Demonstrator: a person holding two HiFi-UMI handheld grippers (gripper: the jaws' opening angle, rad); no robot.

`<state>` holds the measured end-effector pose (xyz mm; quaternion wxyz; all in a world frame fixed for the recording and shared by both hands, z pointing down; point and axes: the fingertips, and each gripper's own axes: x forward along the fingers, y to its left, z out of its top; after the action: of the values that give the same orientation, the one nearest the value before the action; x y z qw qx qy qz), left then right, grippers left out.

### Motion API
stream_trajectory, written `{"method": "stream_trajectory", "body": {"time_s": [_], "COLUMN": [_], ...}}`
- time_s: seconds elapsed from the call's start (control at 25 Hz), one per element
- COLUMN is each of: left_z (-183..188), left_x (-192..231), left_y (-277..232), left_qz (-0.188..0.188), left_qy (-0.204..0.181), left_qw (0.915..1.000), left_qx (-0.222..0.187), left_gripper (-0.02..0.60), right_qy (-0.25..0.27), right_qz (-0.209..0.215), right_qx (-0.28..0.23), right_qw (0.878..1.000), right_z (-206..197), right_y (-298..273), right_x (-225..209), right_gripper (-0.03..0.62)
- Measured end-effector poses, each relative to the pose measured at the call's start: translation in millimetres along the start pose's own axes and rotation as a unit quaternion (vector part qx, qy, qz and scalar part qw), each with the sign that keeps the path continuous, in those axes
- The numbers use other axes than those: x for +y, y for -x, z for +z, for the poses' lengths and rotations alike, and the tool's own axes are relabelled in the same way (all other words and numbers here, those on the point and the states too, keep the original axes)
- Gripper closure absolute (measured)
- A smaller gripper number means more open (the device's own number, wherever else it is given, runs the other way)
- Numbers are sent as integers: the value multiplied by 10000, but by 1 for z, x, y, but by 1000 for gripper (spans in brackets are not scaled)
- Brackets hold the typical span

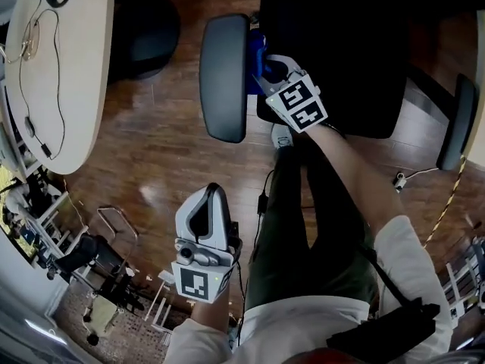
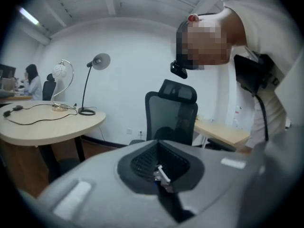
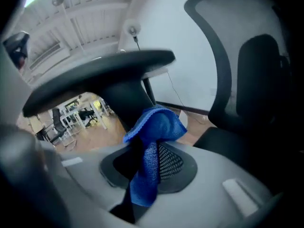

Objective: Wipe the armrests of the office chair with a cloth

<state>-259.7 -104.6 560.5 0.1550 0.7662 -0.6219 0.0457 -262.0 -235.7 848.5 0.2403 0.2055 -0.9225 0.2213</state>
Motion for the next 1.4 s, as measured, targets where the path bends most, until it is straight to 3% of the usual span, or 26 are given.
{"method": "stream_trajectory", "body": {"time_s": [0.12, 0.2, 0.28, 0.4, 0.44, 0.52, 0.6, 0.68, 0.88, 1.0, 1.04, 1.12, 1.32, 1.4], "left_z": [-6, -8, -8, 1, 6, 16, 20, 21, 22, 23, 21, 16, -2, -4], "left_x": [-5, -9, -17, -30, -35, -53, -78, -106, -160, -175, -176, -173, -148, -134], "left_y": [-4, -8, -10, -22, -33, -58, -83, -106, -117, -122, -123, -123, -109, -104], "left_qz": [-18, -78, -200, -583, -760, -1189, -1622, -1987, -2706, -2762, -2726, -2640, -2321, -2097], "left_qy": [77, 16, -54, -206, -239, -241, -227, -239, -211, -265, -339, -406, -486, -366], "left_qw": [10000, 10000, 9998, 9981, 9968, 9926, 9864, 9797, 9623, 9605, 9612, 9630, 9702, 9761], "left_qx": [47, 40, 36, 70, 46, -51, -98, -80, 171, 210, 249, 347, 508, 447], "left_gripper": [581, 581, 581, 581, 581, 581, 581, 581, 581, 581, 581, 581, 581, 580], "right_qy": [-335, -627, -770, -1022, -1225, -1669, -1974, -2055, -1717, -1768, -1858, -2047, -2472, -2351], "right_qz": [-365, -460, -476, -926, -1318, -2460, -3584, -4286, -5137, -5388, -5405, -5337, -4804, -4626], "right_qx": [812, 971, 697, -594, -1031, -1558, -1622, -1590, -1957, -2204, -2196, -1967, -768, -625], "right_qw": [9955, 9922, 9935, 9887, 9783, 9420, 8979, 8653, 8175, 7936, 7906, 7966, 8380, 8525], "right_z": [-46, -56, -46, -4, 4, -15, -63, -104, -134, -136, -141, -158, -222, -215], "right_y": [-42, -57, -41, 56, 104, 209, 302, 360, 391, 391, 389, 375, 317, 310], "right_x": [-49, -72, -76, -64, -65, -80, -103, -131, -190, -210, -218, -242, -298, -298], "right_gripper": [517, 517, 517, 519, 519, 519, 519, 519, 519, 519, 519, 519, 519, 519]}}
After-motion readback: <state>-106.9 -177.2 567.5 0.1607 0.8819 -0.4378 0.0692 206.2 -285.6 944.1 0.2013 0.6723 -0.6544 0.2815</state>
